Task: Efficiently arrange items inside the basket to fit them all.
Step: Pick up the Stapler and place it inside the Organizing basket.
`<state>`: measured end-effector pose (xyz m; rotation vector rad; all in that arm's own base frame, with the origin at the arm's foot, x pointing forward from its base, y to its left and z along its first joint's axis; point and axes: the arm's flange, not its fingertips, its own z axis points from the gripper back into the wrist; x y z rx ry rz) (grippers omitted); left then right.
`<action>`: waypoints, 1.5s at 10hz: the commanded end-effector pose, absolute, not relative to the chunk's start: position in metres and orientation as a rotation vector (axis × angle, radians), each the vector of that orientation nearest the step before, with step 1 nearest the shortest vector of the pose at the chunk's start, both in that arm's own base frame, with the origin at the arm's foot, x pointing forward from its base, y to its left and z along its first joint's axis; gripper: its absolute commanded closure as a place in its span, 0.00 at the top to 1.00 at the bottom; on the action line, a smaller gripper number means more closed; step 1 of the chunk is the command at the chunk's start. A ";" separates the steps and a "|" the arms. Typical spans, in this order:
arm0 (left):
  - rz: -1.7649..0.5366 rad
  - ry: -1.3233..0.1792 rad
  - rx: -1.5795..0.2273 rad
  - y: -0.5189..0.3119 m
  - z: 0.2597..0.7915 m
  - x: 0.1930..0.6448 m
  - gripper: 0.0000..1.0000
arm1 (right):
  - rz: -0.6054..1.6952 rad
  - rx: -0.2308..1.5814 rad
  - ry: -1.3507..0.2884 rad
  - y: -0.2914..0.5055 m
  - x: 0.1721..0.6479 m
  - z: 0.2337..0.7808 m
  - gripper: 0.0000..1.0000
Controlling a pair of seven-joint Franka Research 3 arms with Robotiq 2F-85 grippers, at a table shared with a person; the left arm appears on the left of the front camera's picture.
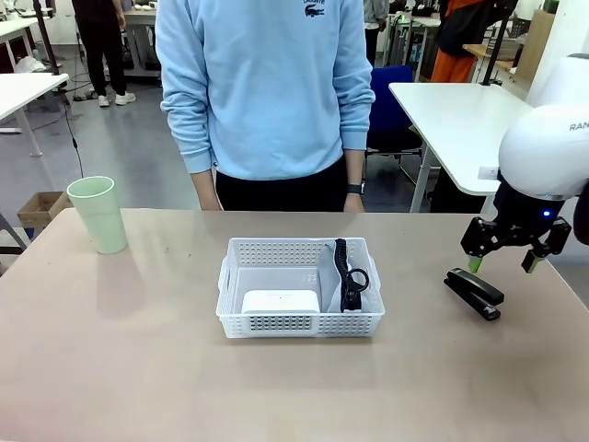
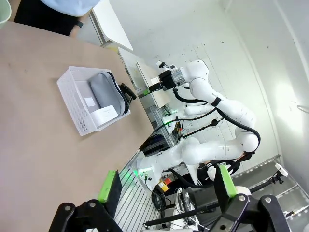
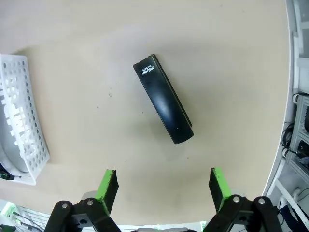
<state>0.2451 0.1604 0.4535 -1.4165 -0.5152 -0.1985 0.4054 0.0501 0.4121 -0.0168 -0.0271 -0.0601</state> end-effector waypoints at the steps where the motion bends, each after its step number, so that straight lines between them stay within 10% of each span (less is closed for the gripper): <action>1: -0.195 -0.532 -1.438 0.158 0.457 0.243 1.00 | -0.049 0.031 -0.056 0.049 0.422 0.411 1.00; 15: -0.195 -0.532 -1.438 0.158 0.457 0.243 1.00 | 0.295 -0.039 0.014 0.042 0.452 0.324 1.00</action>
